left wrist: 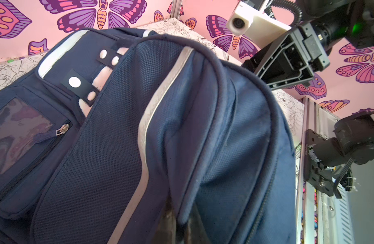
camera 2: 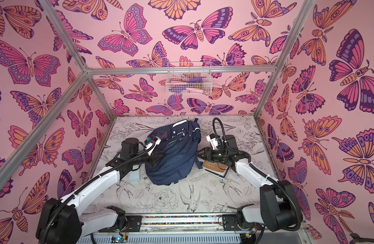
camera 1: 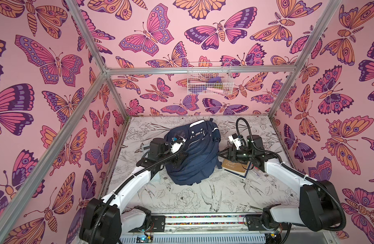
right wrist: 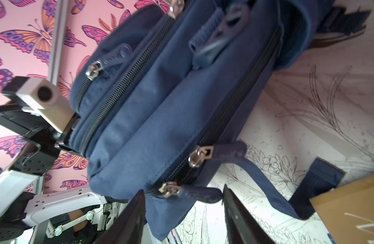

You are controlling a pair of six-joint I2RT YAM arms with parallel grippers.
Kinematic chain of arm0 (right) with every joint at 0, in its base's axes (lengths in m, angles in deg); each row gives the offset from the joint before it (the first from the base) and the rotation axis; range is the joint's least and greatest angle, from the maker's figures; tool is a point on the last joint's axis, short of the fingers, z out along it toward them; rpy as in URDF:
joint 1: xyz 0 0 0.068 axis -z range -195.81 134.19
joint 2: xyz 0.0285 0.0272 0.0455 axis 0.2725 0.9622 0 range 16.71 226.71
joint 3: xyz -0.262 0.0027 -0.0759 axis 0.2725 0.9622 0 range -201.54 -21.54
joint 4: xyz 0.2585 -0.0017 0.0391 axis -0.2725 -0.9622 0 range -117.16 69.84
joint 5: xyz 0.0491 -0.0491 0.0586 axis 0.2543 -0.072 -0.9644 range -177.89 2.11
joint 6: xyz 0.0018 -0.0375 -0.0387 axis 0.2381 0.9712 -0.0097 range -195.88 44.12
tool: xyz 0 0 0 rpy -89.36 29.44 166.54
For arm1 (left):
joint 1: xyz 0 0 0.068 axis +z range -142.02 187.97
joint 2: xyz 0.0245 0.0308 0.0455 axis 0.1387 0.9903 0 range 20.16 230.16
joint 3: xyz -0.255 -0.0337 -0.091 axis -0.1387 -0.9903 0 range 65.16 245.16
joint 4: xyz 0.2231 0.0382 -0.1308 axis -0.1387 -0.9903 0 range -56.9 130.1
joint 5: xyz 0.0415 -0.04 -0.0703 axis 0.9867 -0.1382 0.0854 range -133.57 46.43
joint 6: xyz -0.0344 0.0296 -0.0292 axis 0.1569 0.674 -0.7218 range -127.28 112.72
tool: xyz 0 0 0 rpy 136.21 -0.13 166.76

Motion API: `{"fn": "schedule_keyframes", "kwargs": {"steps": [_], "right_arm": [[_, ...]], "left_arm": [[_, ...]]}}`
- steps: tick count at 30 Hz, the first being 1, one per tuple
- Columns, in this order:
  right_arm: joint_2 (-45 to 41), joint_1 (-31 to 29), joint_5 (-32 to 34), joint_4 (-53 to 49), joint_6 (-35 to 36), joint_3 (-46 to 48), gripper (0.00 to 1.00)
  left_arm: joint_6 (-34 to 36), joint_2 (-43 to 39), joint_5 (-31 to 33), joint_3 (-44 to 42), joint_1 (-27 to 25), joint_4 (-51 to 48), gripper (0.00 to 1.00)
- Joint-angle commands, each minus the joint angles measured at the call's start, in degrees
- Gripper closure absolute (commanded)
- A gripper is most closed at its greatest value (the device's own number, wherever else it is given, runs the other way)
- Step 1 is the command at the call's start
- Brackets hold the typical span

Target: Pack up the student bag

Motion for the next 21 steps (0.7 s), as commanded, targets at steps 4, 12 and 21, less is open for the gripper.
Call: {"fn": "schedule_keyframes", "kwargs": {"steps": [4,12,21], "right_arm": [[1.3,0.6,-4.9,1.7,1.0,-1.7,0.41],[2.9,0.7,-6.4,1.4,2.2,-2.6,0.47],[3.0,0.8,-6.8,1.7,2.0,-3.2,0.67]], "left_arm": [[-1.0,-3.1,-7.6,3.2,1.1,5.6,1.0],[-1.2,-3.1,-8.8,3.7,2.5,5.8,1.0],[-1.5,-3.1,-9.2,3.9,3.5,5.4,1.0]]}}
